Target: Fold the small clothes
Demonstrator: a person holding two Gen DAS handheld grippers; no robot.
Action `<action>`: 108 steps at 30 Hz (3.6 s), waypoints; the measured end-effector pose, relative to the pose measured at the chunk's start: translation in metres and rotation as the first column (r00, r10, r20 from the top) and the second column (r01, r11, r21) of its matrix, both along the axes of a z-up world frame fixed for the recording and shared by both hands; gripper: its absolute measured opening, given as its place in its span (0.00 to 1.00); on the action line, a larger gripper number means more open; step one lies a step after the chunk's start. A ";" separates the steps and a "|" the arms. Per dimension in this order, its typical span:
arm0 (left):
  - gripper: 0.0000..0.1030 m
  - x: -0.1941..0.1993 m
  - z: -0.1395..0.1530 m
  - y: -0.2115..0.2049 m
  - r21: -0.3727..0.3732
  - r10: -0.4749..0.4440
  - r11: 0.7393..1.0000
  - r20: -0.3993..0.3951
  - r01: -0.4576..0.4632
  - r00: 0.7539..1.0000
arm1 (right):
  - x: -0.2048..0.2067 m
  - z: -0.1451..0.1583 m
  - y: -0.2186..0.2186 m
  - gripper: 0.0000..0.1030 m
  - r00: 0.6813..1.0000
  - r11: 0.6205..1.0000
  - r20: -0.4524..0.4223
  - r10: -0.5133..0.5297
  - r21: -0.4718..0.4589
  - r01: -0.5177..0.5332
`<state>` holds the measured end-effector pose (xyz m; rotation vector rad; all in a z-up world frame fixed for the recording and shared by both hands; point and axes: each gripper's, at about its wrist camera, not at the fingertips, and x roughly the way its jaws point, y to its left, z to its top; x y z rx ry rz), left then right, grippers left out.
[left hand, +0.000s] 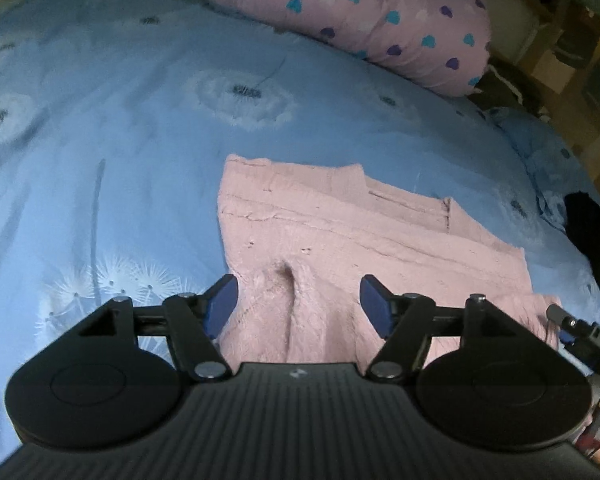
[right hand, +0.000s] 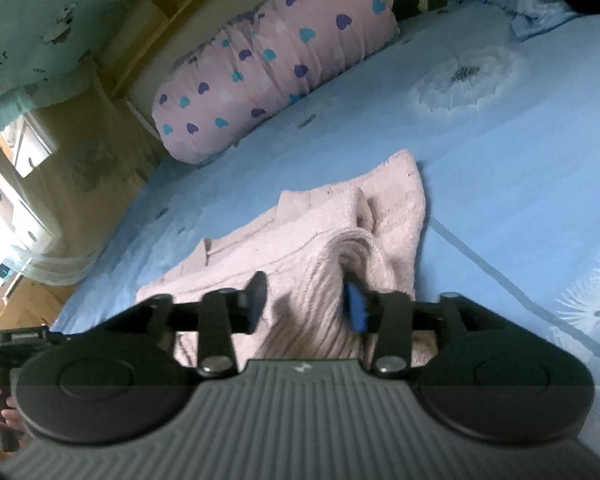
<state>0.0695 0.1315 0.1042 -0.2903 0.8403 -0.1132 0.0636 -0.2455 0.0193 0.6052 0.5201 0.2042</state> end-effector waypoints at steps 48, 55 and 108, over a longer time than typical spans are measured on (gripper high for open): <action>0.15 -0.049 -0.004 -0.026 -0.171 -0.082 0.981 0.037 0.087 0.996 | -0.038 0.037 0.013 0.20 0.988 0.991 0.090 0.130 -0.049 -0.126; 0.14 -0.007 0.037 -0.012 -0.176 0.022 0.984 0.160 0.006 0.987 | -0.009 0.055 0.002 0.20 0.982 0.984 0.146 0.117 0.116 -0.134; 0.80 0.177 -0.061 -0.019 0.145 0.055 0.987 0.051 -0.062 0.997 | 0.150 -0.005 0.018 0.61 0.993 0.892 -0.042 0.115 -0.436 -0.121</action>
